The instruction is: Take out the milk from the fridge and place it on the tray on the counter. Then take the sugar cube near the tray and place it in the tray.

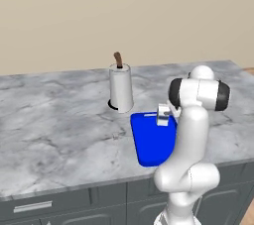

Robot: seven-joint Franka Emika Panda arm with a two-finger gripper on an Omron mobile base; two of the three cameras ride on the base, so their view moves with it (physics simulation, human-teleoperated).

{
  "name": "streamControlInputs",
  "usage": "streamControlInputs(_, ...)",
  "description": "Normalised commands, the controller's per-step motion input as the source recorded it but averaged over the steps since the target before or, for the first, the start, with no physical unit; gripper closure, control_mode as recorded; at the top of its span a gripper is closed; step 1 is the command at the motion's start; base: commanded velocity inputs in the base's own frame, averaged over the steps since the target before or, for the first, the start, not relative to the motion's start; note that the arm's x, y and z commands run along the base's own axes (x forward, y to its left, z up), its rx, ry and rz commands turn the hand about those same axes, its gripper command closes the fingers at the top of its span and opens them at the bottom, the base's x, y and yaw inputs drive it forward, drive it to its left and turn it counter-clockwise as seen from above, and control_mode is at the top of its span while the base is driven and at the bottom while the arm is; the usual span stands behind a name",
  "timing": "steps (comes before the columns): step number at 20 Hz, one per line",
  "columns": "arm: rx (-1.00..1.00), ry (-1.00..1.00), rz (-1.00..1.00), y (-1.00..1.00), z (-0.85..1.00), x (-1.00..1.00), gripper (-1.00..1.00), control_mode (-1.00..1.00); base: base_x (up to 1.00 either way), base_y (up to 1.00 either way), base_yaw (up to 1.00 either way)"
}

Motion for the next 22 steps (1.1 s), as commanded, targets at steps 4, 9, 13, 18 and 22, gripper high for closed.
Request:
streamControlInputs(4,-0.06,-0.19,0.00,0.17,-0.12,-0.49,1.00,-1.00,0.00,0.00,0.00)
streamControlInputs(9,-0.09,-0.28,0.00,0.17,-0.18,-0.28,1.00,-1.00,0.00,0.00,0.00)
streamControlInputs(13,-0.08,-0.18,0.00,0.18,-0.23,-0.01,1.00,-1.00,0.00,0.00,0.00)
streamControlInputs(18,-0.07,-0.15,0.00,0.08,-0.23,-0.05,-1.00,-1.00,0.00,0.00,0.00)
streamControlInputs(22,0.00,-0.04,0.00,0.00,0.00,0.00,-1.00,-1.00,0.00,0.00,0.00)
